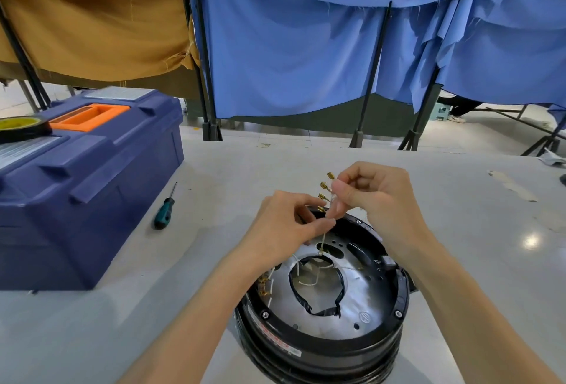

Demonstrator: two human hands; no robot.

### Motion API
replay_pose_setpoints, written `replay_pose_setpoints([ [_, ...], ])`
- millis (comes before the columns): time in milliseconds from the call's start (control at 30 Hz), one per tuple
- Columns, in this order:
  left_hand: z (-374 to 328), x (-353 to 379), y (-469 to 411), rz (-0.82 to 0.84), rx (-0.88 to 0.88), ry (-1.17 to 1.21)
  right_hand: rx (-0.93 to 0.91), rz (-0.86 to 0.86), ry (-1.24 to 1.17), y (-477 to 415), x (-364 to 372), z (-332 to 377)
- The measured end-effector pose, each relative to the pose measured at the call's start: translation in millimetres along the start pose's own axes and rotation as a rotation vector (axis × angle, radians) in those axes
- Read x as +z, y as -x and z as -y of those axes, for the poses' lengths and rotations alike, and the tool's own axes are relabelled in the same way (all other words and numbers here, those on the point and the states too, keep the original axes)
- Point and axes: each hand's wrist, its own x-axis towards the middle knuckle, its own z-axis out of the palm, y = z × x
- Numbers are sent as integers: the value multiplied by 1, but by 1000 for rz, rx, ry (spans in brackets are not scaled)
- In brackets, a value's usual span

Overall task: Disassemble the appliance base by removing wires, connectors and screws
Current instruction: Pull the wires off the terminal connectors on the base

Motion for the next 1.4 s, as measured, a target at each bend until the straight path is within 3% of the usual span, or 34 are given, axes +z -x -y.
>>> replay_pose_setpoints([
  [200, -1, 3, -6, -72, 47, 188, -111, -60, -125, -3, -14, 14],
  [333, 14, -8, -5, -236, 4, -68, -178, -276, -27, -18, -36, 7],
  [433, 29, -18, -2, -259, -92, -212, -103, -350, 197, -36, -49, -20],
  [667, 52, -17, 6, -266, -175, -111, 187, -86, 760, -79, -33, -103],
  [767, 54, -16, 7, -290, -172, -75, 249, 3, 864, -93, -22, -121],
  [1067, 56, -16, 6, -292, -160, -77, 317, 103, 903, -99, -14, -145],
  [1400, 58, -18, 7, -273, -202, 50, 287, -68, 601, -77, -33, -102],
])
